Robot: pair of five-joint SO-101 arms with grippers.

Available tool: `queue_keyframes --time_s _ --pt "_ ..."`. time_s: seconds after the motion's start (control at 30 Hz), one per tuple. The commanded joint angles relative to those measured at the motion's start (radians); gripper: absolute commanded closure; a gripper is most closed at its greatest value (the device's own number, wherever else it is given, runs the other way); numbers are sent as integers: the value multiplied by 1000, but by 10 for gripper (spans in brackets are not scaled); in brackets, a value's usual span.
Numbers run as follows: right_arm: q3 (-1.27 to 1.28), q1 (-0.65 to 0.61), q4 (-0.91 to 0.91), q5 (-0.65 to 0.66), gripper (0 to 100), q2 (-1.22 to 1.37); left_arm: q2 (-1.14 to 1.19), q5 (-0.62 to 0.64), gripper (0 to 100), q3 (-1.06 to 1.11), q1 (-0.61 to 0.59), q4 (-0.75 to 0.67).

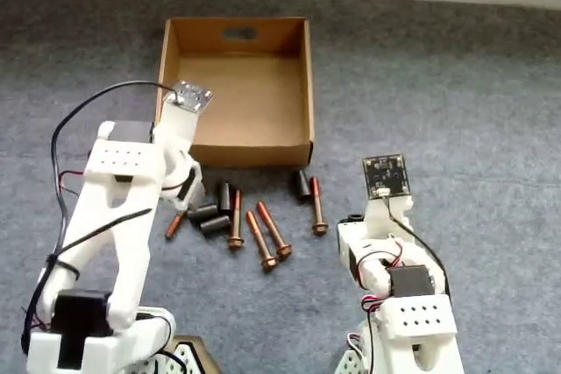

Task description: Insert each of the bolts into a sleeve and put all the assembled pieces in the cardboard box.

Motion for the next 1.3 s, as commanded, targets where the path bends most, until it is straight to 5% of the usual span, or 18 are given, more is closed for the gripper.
queue_keyframes --time_s 0.0,0.7,1.27 --pt "-4 12 -15 -6 992 -15 19 6 772 -42 1 -57" --pt "-2 12 -13 -5 992 -15 246 0 773 -47 -39 -308" --pt "-2 12 -10 -5 992 -15 348 -121 772 -53 -44 -229"
